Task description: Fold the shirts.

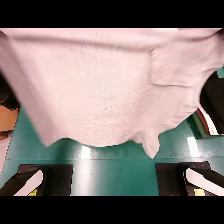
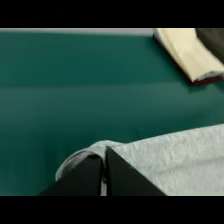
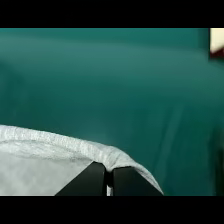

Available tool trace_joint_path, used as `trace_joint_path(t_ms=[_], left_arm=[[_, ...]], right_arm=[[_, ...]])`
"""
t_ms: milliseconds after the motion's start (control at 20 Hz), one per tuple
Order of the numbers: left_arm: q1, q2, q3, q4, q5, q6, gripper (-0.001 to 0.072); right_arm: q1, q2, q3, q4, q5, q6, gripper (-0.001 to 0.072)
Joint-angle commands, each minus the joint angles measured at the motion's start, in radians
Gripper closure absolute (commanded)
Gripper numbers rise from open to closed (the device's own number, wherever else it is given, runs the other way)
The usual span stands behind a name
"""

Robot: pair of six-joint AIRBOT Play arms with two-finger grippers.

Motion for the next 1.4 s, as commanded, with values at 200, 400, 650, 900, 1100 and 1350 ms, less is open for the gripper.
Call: trace_joint_path(t_ms=[200,400,650,900,1100,1350], left_arm=[[-0.008,-0.419,-0.344,0.004,0.146,0.099,0.0687],[-0.008,-0.551,-0.344,-0.075,0.248,0.191,0.0687],[-0.008,-0.555,-0.345,-0.070,0.245,0.207,0.0687],[-0.027,-0.559,-0.430,-0.047,0.269,0.222,0.0687],[-0.074,-0.560,-0.504,-0.043,0.346,0.253,0.0687],[-0.031,-0.531,-0.476,0.007,0.235,0.173,0.0210]], right_arm=[[0.146,-0.439,-0.098,-0.119,-0.121,0.035,0.0695],[0.098,-0.523,-0.098,-0.039,-0.263,0.032,0.0695],[0.064,-0.509,-0.099,-0.096,-0.218,-0.011,0.0695],[0.116,-0.508,-0.214,-0.203,-0.236,-0.009,0.0695],[0.139,-0.508,-0.304,-0.200,-0.303,0.033,0.0695],[0.130,-0.467,-0.294,-0.197,-0.264,0.038,0.0384]])
